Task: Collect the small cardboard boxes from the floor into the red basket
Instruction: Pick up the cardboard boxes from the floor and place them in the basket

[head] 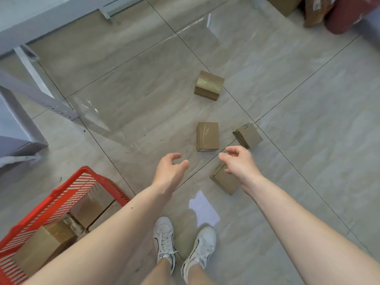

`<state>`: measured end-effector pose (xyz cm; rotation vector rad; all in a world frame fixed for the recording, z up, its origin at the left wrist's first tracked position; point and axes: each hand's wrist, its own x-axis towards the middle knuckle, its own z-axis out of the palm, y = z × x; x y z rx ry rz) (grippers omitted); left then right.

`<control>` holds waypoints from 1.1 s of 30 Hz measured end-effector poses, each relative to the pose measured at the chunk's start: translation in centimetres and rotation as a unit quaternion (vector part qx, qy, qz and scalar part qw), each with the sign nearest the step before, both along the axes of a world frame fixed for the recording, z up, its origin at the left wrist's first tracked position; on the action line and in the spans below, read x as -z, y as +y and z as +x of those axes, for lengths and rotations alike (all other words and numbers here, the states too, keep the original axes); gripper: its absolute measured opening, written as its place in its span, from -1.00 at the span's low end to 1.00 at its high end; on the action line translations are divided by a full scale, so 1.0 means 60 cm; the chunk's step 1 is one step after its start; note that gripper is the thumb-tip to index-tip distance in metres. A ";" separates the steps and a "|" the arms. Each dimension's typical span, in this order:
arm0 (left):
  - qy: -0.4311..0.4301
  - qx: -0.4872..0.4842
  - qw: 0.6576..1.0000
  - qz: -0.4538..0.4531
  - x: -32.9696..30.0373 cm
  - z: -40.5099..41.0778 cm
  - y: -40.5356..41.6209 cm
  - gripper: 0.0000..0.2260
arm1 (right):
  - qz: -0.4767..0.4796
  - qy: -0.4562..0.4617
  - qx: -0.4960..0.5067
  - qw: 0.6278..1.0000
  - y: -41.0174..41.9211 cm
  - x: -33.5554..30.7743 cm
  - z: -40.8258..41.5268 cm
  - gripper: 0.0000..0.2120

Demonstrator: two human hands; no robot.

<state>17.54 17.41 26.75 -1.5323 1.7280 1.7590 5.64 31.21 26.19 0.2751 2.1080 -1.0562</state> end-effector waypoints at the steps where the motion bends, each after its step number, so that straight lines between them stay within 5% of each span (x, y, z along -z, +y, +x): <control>1: -0.003 0.000 1.000 0.002 0.007 -0.012 -0.001 -0.60 | 0.002 -0.001 -0.001 1.000 -0.002 0.007 -0.014 -0.63; 17: -0.028 -0.066 0.996 0.053 0.171 -0.201 0.043 -0.57 | 0.082 0.014 -0.123 0.989 0.007 0.170 -0.273 -0.58; 33: -0.092 -0.079 0.984 0.131 0.547 -0.273 0.033 -0.29 | 0.123 0.032 -0.281 0.951 -0.080 0.537 -0.340 -0.32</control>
